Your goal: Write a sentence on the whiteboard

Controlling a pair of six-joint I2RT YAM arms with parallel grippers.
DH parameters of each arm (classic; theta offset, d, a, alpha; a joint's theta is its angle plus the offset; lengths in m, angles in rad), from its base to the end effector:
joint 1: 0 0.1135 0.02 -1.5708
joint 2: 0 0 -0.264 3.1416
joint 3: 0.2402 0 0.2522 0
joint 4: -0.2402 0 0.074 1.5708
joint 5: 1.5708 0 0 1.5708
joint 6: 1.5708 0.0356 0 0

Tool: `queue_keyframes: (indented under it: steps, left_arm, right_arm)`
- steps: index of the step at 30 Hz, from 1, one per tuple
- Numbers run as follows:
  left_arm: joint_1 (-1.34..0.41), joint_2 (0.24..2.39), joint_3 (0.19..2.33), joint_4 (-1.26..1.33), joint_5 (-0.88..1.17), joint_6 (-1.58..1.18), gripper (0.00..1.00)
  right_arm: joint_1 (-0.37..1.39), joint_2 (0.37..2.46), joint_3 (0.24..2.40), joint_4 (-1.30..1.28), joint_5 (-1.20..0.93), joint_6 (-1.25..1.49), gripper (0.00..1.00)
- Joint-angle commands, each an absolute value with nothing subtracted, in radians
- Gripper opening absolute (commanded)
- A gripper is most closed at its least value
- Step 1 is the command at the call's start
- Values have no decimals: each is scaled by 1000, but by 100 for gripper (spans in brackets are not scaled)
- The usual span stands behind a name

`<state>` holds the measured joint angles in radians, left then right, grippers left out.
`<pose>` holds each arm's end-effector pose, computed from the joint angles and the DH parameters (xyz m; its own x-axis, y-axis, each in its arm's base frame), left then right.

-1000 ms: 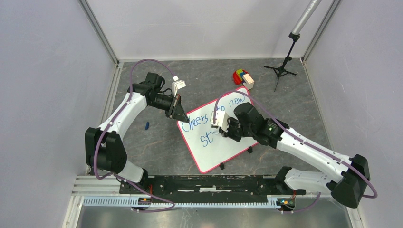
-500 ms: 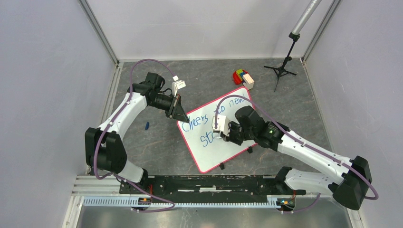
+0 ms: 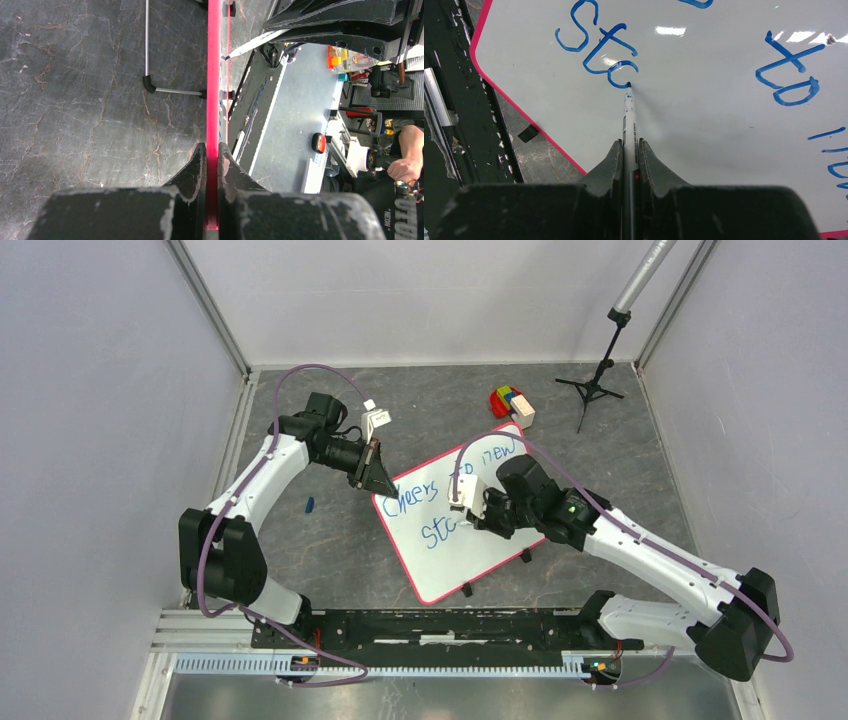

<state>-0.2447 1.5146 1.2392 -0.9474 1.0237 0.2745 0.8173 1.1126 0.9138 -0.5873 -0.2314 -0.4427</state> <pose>0.2728 -0.0995 0.2812 -0.7671 0.3369 -0.5459 0.6405 0.3562 -0.6804 0.1528 0.1748 0.2838 -0.0859 -0.7010 -0.7080 -0.9490 0.2739 -0.1561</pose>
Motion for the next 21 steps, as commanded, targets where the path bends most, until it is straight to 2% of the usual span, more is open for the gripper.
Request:
queue_keyframes:
  steps: [1, 14, 21]
  left_arm:
    - [-250, 1524, 1272, -935, 983, 306, 2]
    - [-250, 1529, 1272, -934, 983, 308, 3]
    - [-250, 1525, 1269, -934, 982, 308, 2]
  right_arm:
    - [804, 1138, 968, -542, -170, -453, 0]
    - [802, 1136, 978, -540, -168, -445, 0]
    - [803, 1119, 911, -548, -175, -446, 0]
